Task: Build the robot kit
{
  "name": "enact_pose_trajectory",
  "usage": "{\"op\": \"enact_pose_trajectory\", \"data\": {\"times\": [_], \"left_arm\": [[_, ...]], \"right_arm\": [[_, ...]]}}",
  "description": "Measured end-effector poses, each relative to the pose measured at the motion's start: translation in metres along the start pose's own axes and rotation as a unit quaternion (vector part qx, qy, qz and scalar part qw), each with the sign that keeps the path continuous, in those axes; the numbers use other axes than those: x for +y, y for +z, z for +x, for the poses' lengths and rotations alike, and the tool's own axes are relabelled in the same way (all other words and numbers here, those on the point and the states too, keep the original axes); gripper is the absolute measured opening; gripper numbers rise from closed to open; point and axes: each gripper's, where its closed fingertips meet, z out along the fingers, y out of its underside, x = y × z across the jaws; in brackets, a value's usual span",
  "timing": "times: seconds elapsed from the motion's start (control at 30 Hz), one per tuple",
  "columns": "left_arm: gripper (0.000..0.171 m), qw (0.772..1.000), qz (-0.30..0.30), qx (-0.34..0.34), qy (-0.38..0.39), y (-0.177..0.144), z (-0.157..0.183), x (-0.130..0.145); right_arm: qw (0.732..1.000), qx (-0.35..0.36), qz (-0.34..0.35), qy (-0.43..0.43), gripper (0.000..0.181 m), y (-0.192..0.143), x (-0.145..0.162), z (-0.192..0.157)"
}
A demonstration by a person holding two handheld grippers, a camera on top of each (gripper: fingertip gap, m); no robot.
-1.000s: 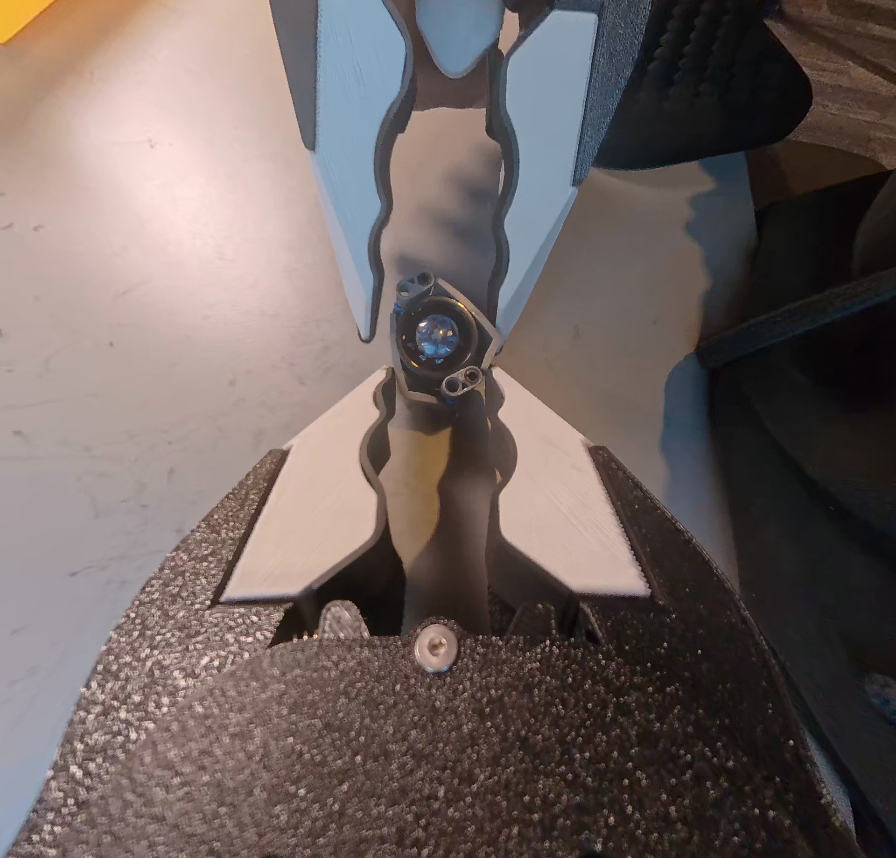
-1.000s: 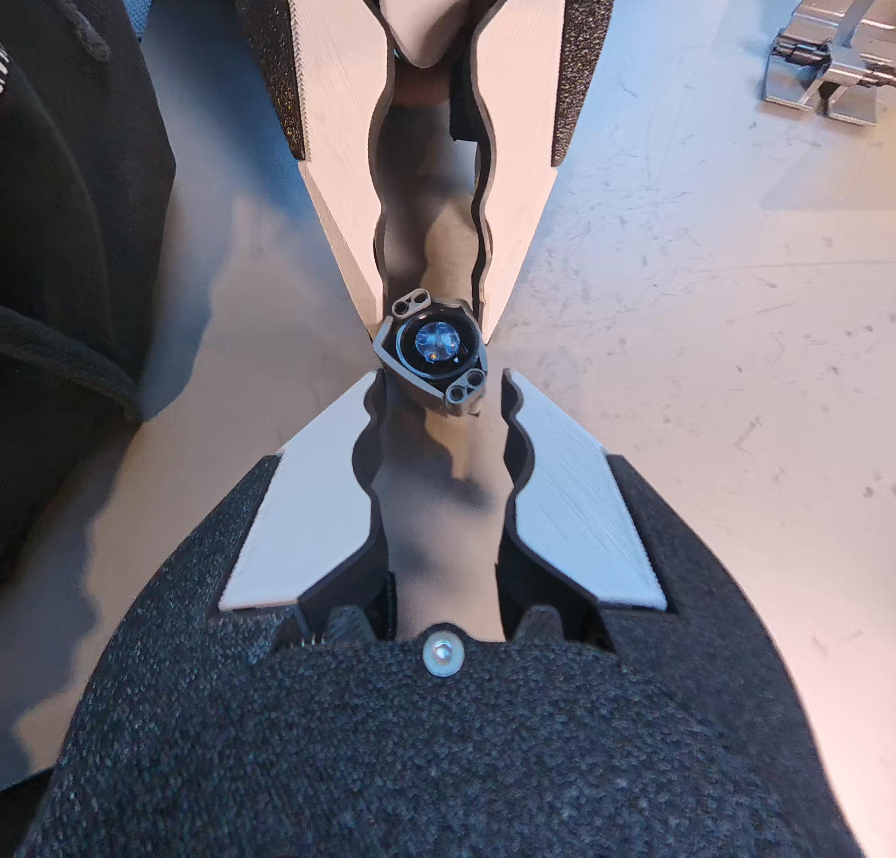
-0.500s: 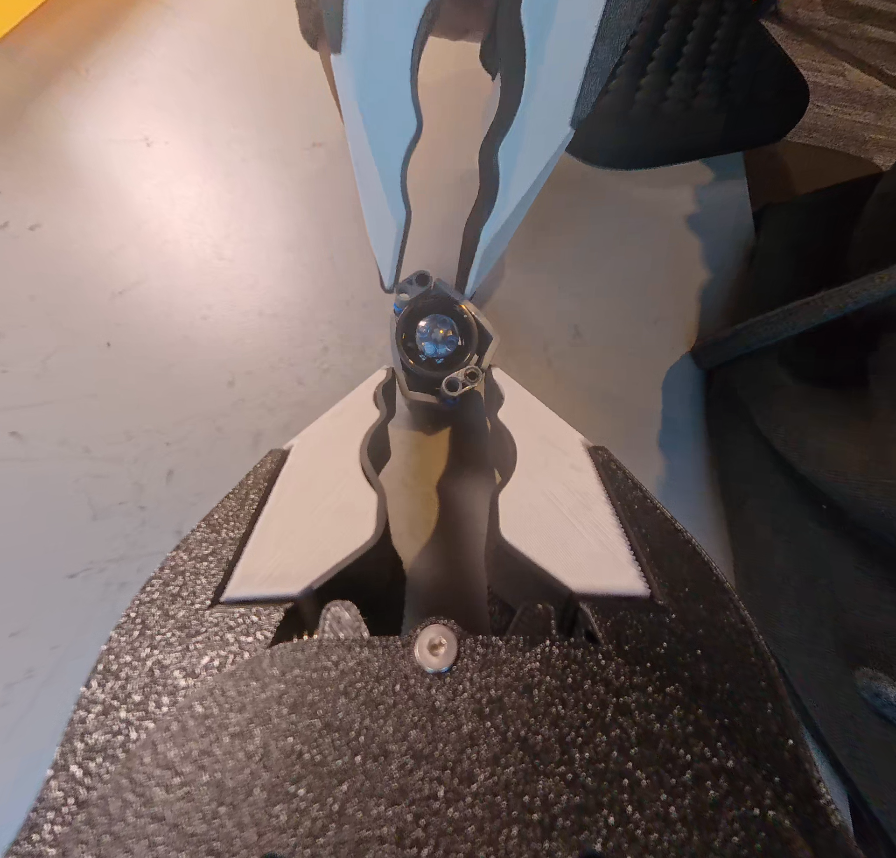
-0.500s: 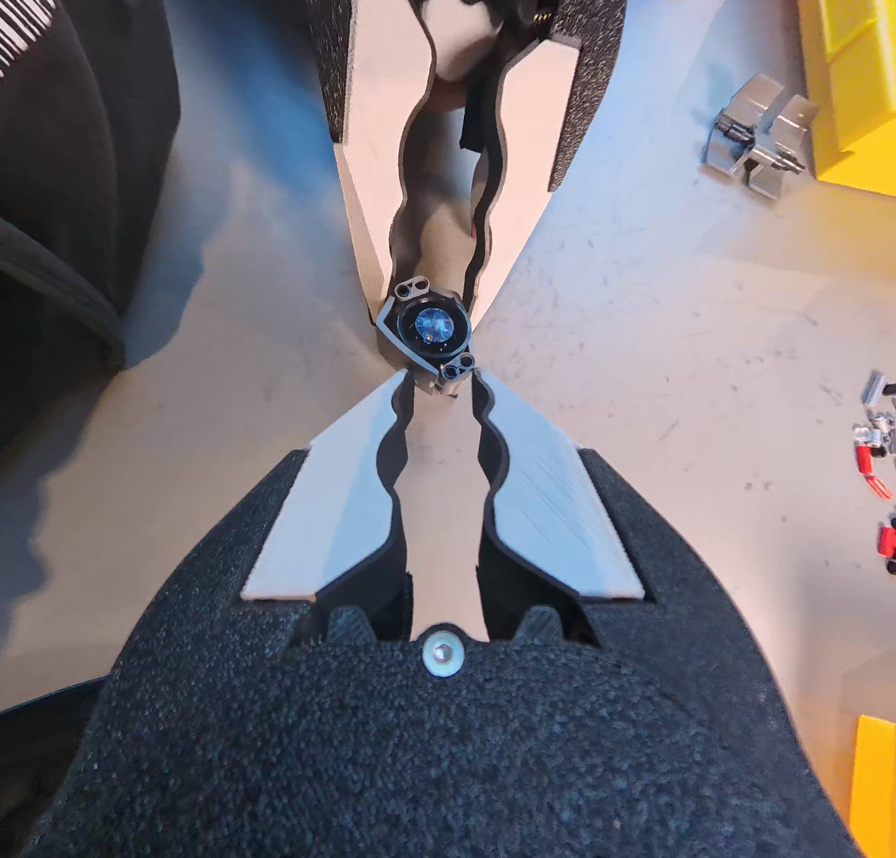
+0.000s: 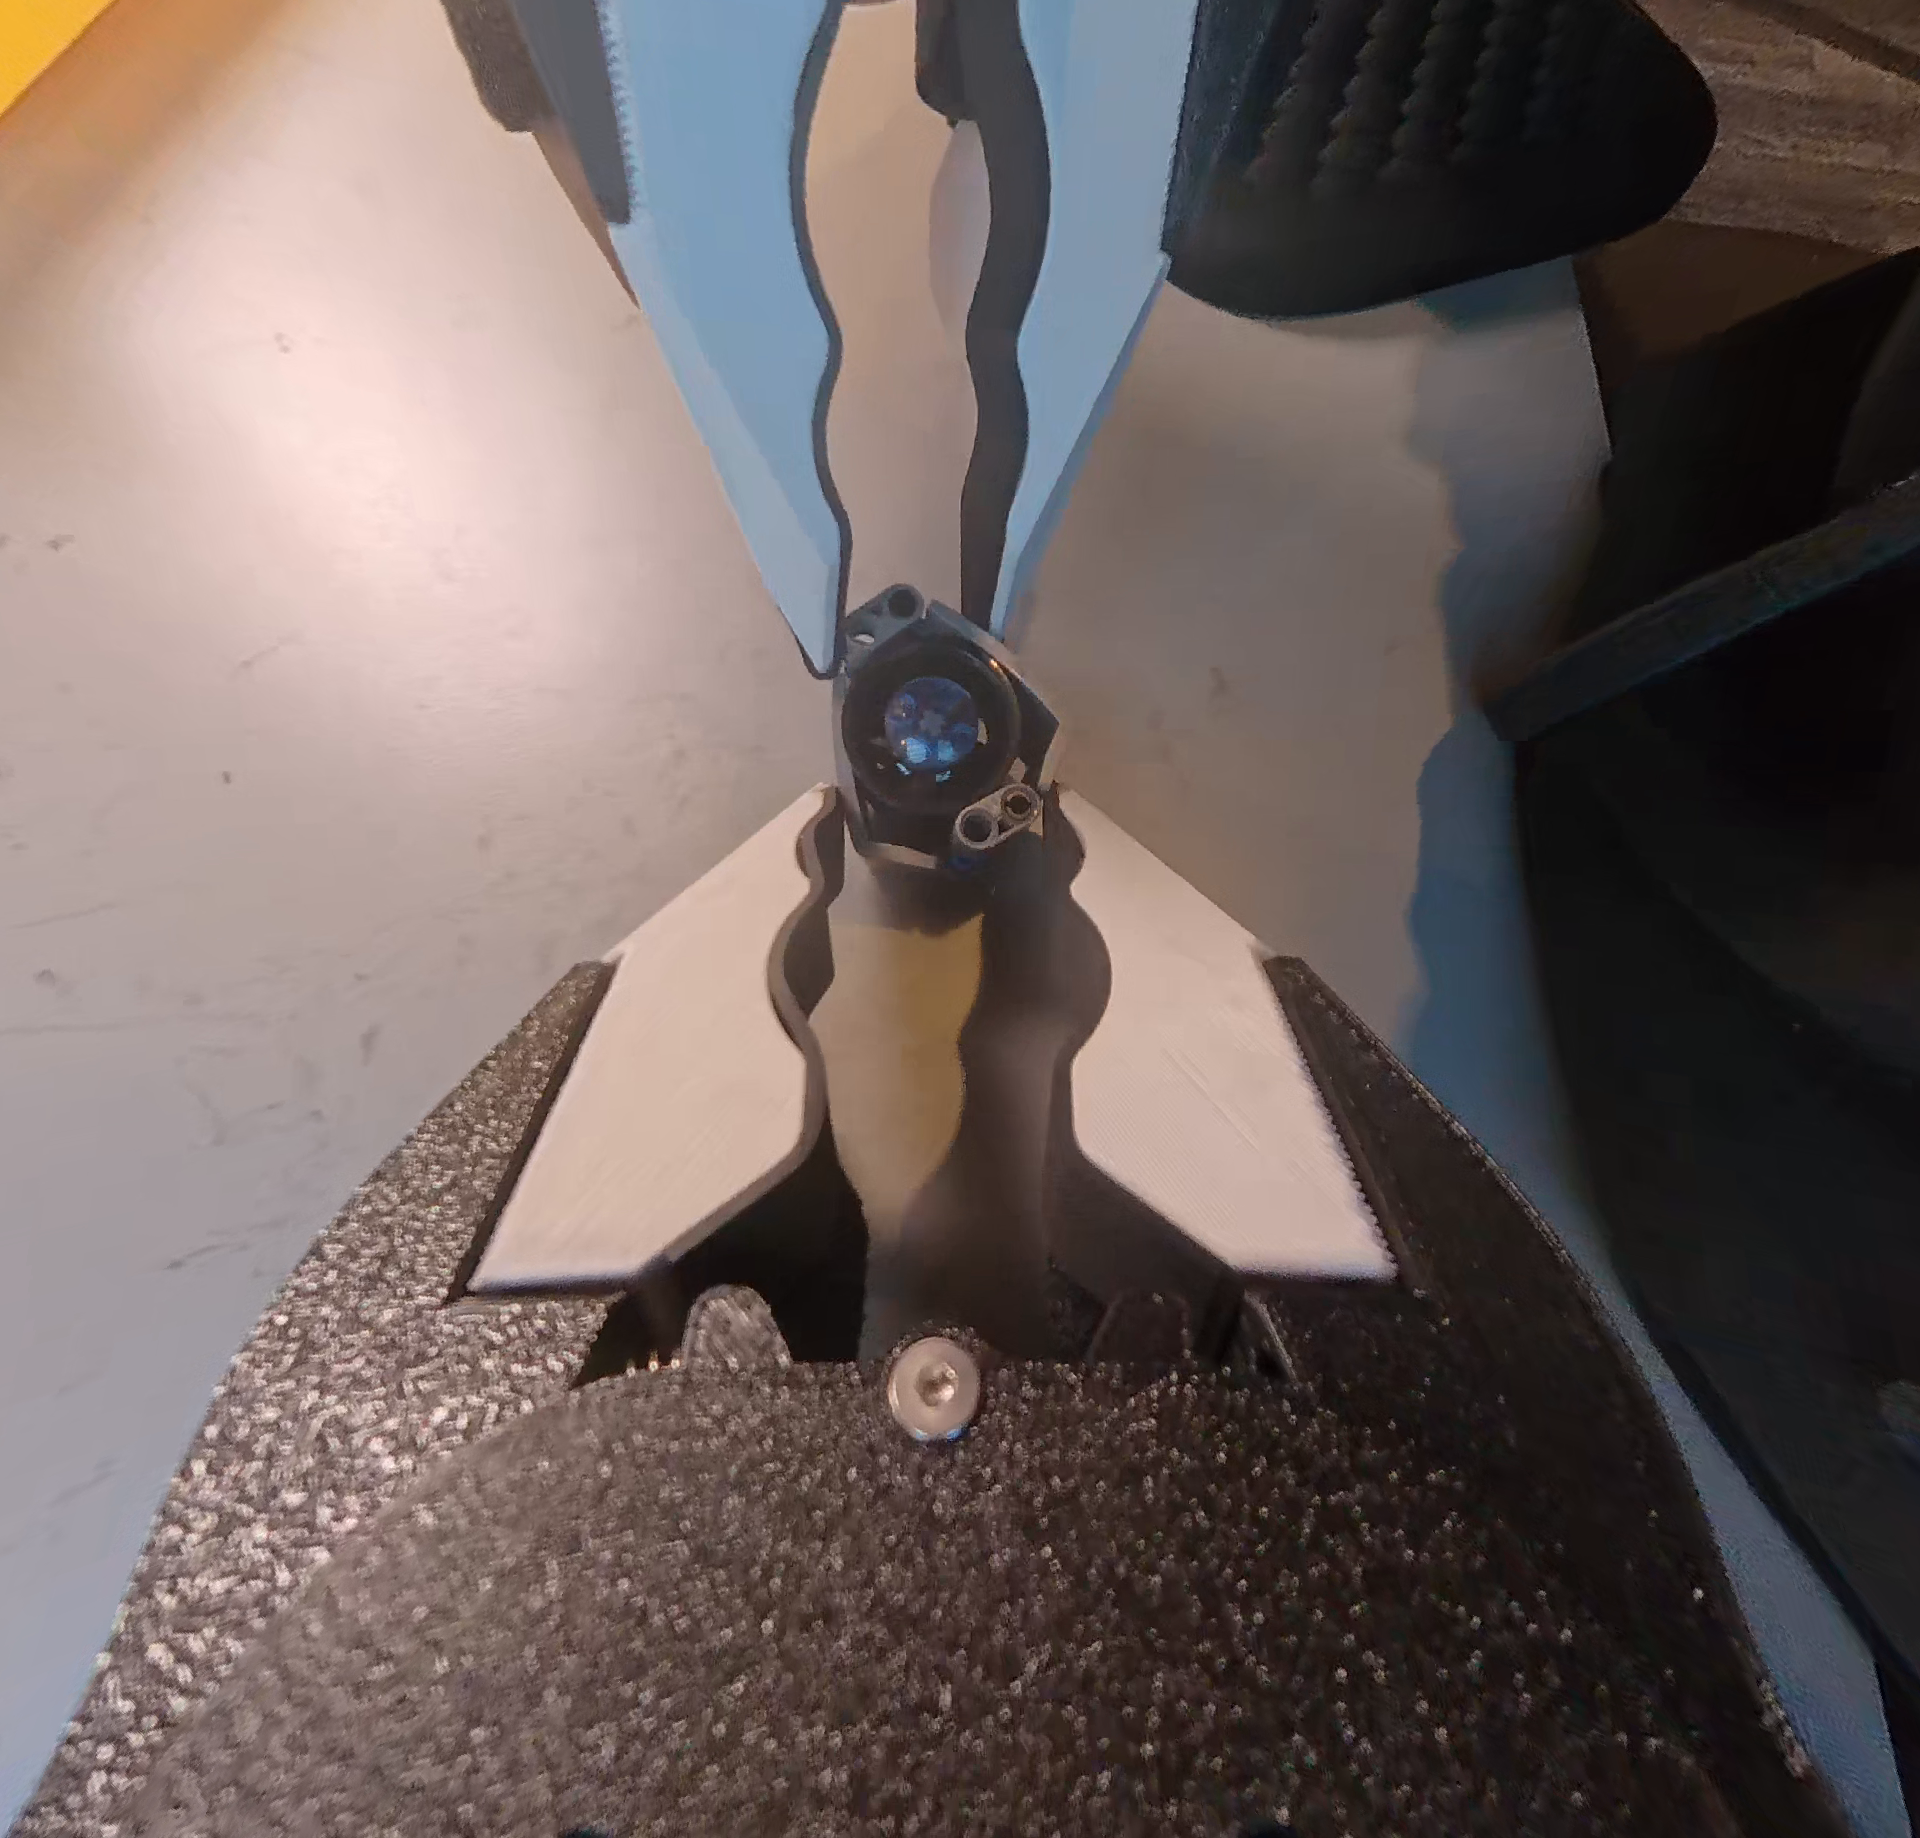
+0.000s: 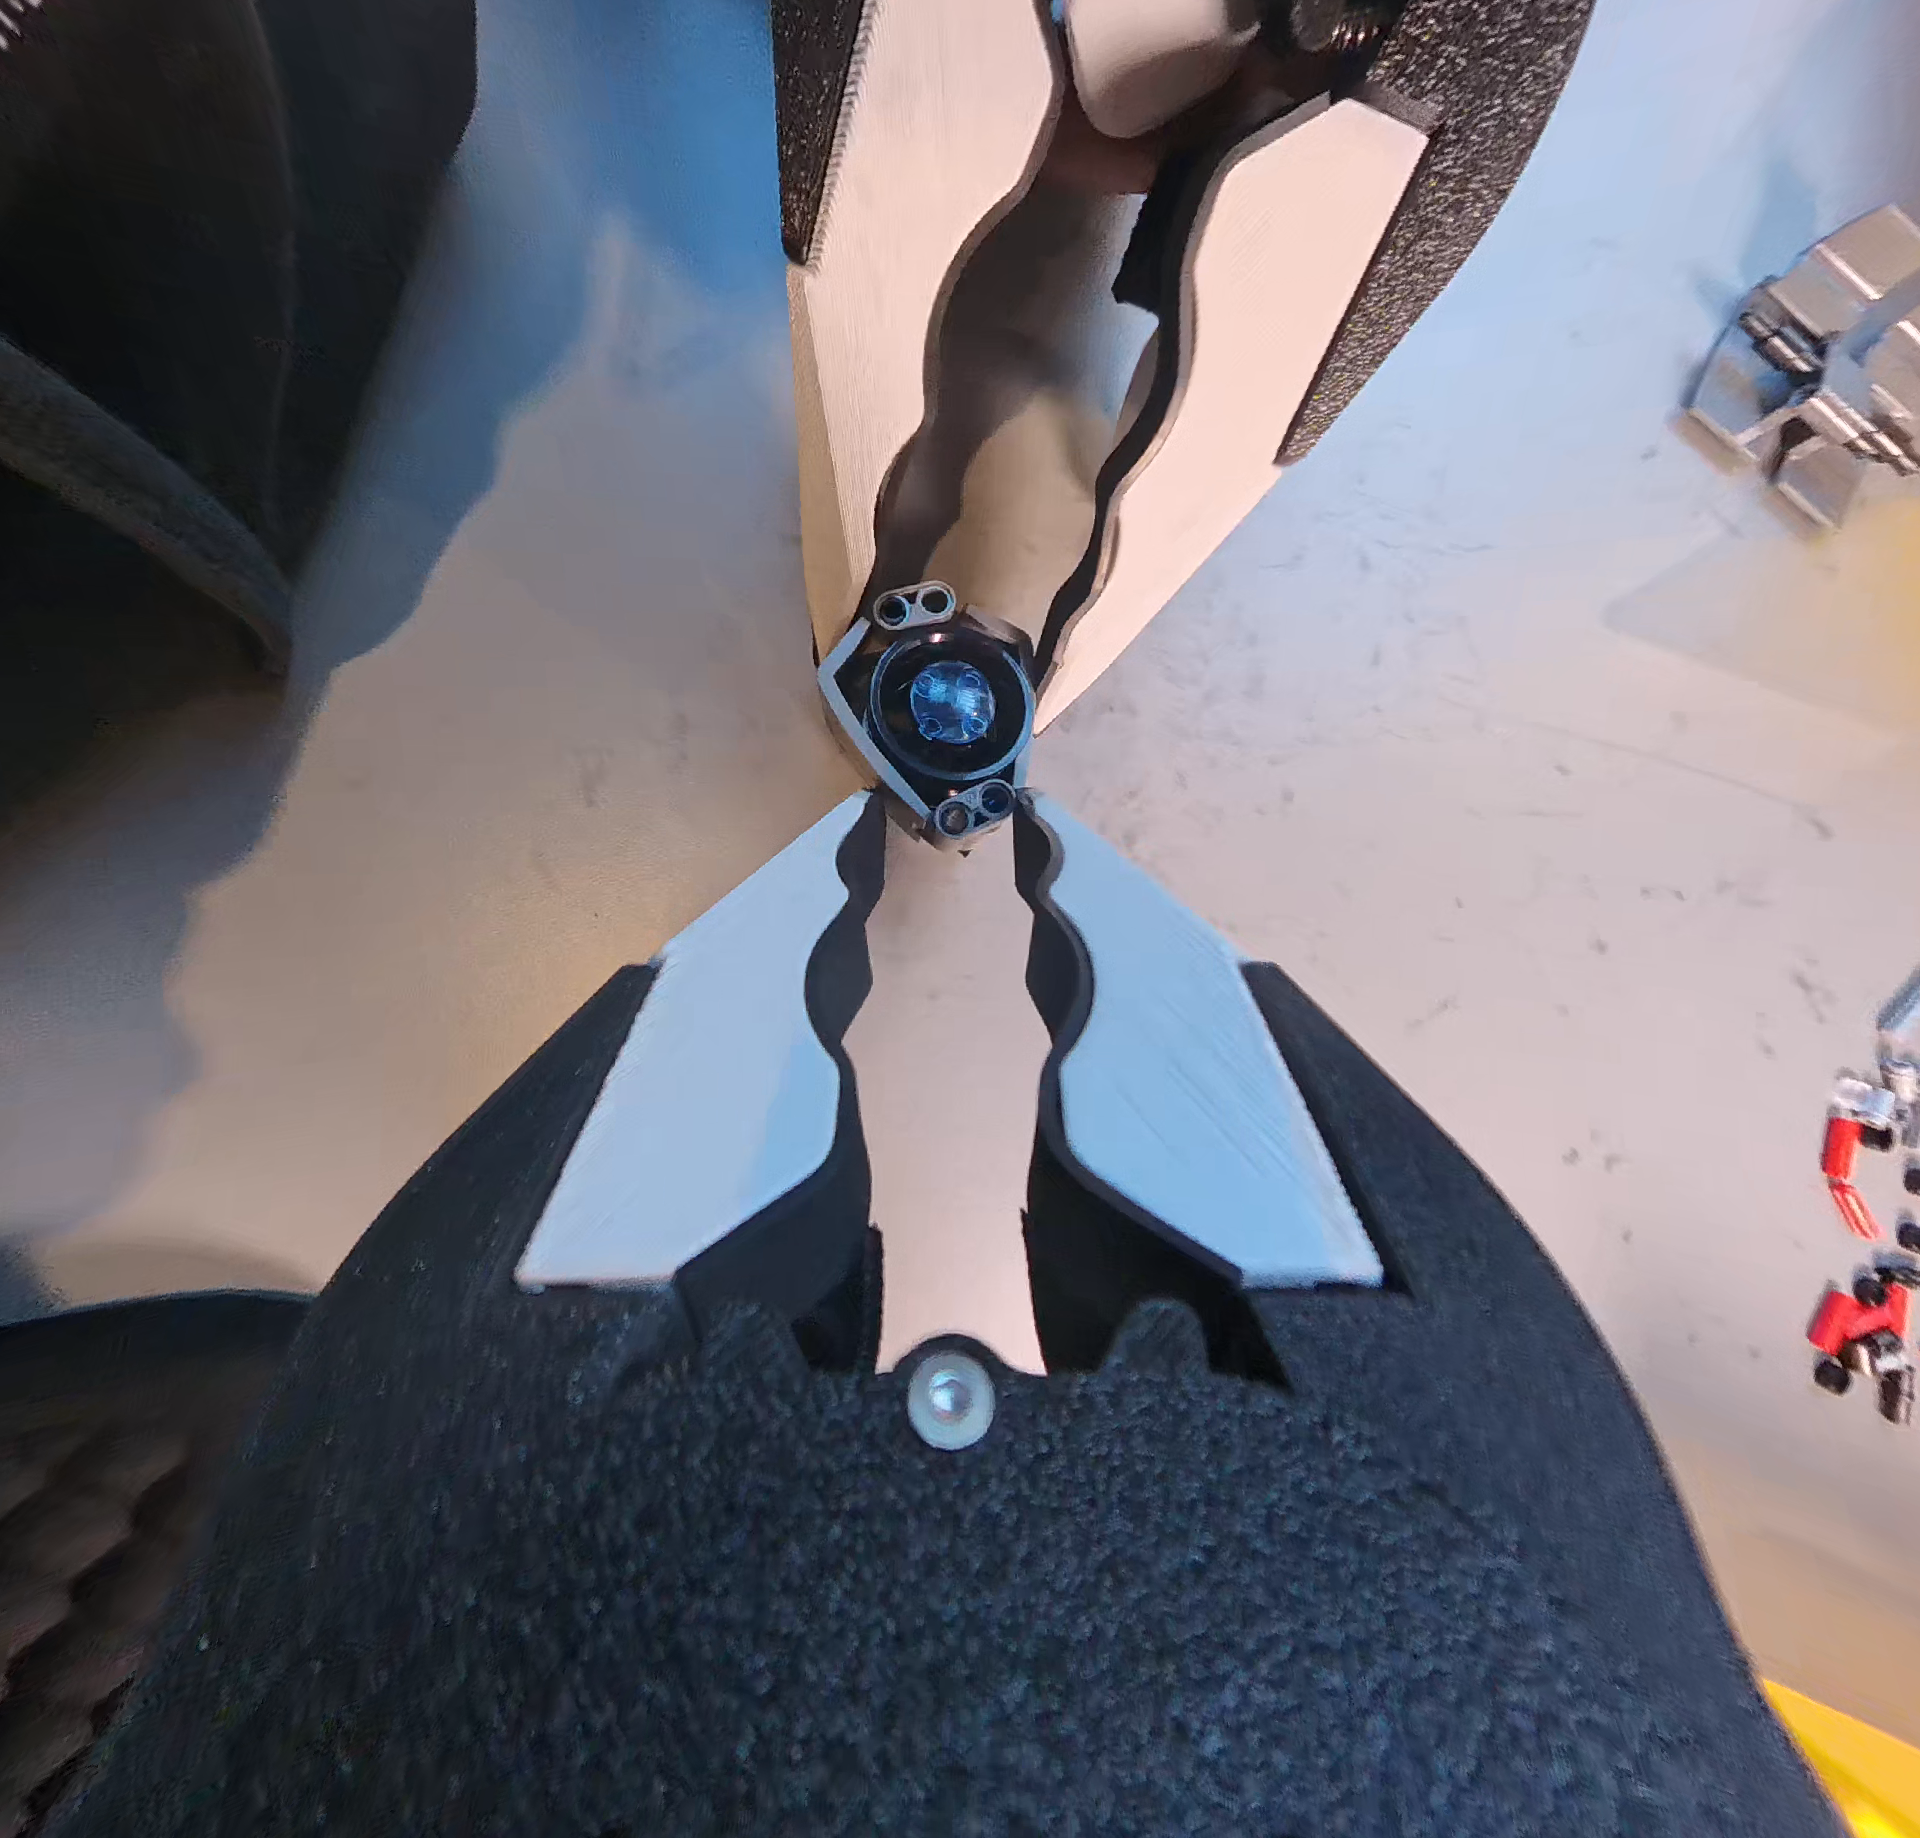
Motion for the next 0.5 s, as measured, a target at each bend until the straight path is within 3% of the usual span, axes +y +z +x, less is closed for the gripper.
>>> {"op": "enact_pose_trajectory", "data": {"times": [0.23,0.5], "left_arm": [[0.049,1.0,-0.003,0.015,-0.001,0.0019,0.0049,0.0001],[0.043,1.0,0.002,0.014,-0.009,0.002,0.0052,-0.0019]], "right_arm": [[0.998,-0.052,0.018,0.044,0.024,0.0033,-0.0047,0.0004],[0.997,-0.032,0.024,0.059,0.024,0.0053,-0.0075,-0.0011]]}}
